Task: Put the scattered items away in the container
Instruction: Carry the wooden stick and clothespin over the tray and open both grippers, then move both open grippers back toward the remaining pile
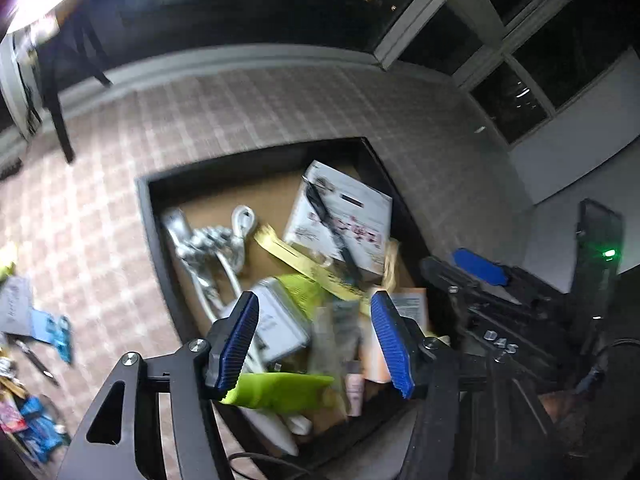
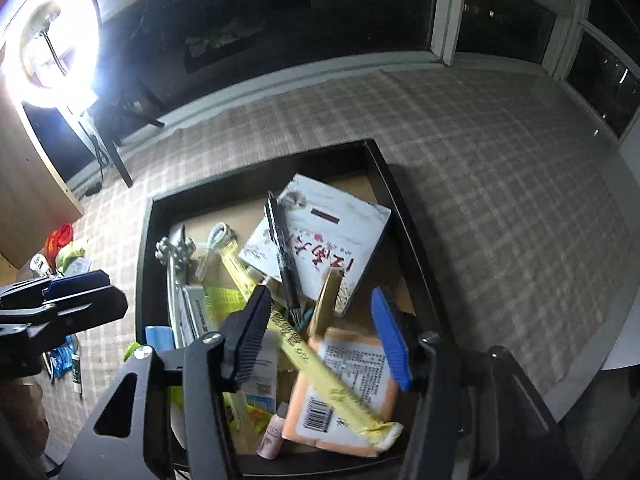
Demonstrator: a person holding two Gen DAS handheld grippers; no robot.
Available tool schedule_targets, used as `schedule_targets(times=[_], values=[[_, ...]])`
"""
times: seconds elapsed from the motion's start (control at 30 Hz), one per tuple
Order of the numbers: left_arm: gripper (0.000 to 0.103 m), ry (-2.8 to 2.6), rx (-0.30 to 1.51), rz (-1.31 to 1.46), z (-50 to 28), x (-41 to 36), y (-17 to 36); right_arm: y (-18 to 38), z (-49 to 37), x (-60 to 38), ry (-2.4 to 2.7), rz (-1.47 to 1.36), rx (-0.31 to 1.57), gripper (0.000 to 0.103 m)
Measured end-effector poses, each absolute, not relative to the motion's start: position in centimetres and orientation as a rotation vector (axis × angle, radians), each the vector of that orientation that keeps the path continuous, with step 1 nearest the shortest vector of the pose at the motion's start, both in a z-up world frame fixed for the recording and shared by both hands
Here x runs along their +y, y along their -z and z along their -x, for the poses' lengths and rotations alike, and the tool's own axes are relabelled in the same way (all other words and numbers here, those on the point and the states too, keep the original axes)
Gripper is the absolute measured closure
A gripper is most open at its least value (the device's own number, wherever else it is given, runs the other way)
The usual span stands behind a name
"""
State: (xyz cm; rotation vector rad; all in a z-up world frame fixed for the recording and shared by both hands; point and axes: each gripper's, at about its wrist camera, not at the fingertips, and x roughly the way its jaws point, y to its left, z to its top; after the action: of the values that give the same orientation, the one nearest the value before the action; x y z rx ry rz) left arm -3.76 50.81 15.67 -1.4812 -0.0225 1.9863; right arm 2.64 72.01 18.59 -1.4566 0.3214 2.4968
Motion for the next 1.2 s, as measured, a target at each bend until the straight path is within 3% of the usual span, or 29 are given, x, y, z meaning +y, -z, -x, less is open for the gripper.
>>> schedule_targets(times=[0.43,0.87,1.2], values=[[0.049,-2.077,-0.02,1.498,3.6,45.8,-15.6,-18.7,-1.0,67.0,-2.627,1.499,0.252,0.048],[0.049,-2.329,-0.114,1.621,3.9,27.1,-11.9,-16.6,1.3,56.7,-2.814,1.658,0.099,0.048],[0.05,-2.475,-0.339,1.79,2.3,13.5,-8.5,-13.8,4.1,49.0,-2.867,1.808,0.066,0.048]])
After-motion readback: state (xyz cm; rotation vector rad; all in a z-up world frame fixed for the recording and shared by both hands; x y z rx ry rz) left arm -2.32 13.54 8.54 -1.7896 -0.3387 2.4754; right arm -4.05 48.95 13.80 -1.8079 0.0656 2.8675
